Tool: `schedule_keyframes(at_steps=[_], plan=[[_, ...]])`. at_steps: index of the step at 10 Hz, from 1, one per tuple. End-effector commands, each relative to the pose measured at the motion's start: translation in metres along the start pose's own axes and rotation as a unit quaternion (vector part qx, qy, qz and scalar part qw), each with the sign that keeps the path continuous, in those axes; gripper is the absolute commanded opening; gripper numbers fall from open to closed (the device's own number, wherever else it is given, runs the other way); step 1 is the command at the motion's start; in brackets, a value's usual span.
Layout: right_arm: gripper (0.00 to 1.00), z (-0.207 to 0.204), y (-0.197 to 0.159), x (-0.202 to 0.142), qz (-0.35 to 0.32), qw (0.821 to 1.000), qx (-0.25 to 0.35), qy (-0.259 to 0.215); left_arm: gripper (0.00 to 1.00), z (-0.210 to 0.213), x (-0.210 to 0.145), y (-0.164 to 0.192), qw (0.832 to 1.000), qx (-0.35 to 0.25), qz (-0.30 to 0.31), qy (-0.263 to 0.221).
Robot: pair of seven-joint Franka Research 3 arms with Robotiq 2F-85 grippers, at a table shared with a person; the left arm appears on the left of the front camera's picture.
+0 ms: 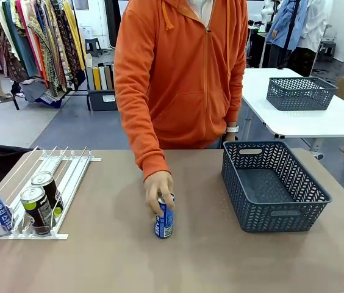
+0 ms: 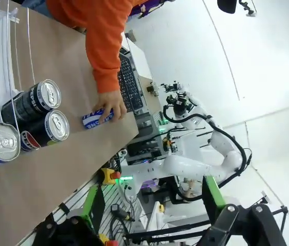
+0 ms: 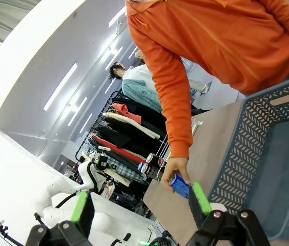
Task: Retrieve and store the cans from the dispenser.
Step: Pick up one can from the Automatic Can Dispenser and place it in the middle of the table, then pick up the last remaining can from one row of the Automatic Can Dispenser and place it in the middle of the table.
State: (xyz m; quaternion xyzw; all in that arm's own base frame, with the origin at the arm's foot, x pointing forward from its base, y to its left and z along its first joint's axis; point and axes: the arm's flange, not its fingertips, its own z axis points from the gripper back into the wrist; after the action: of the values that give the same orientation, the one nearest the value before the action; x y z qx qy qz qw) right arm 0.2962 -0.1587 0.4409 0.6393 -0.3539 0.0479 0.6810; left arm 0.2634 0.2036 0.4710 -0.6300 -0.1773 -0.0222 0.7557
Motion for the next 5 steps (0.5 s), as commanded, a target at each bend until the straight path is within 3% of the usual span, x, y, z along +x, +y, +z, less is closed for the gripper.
schedule_keyframes(at_steps=[1,5], plan=[[1.00,-0.0021,0.0039,0.0038,-0.005,1.000,0.006,-0.009,1.00,-0.0007,-0.0037,-0.0065,1.000,-0.001,-0.004,0.001],[1.00,-0.0021,0.0039,0.0038,-0.005,1.000,0.006,-0.009,1.00,-0.0007,-0.0037,-0.0065,1.000,-0.001,-0.004,0.001]])
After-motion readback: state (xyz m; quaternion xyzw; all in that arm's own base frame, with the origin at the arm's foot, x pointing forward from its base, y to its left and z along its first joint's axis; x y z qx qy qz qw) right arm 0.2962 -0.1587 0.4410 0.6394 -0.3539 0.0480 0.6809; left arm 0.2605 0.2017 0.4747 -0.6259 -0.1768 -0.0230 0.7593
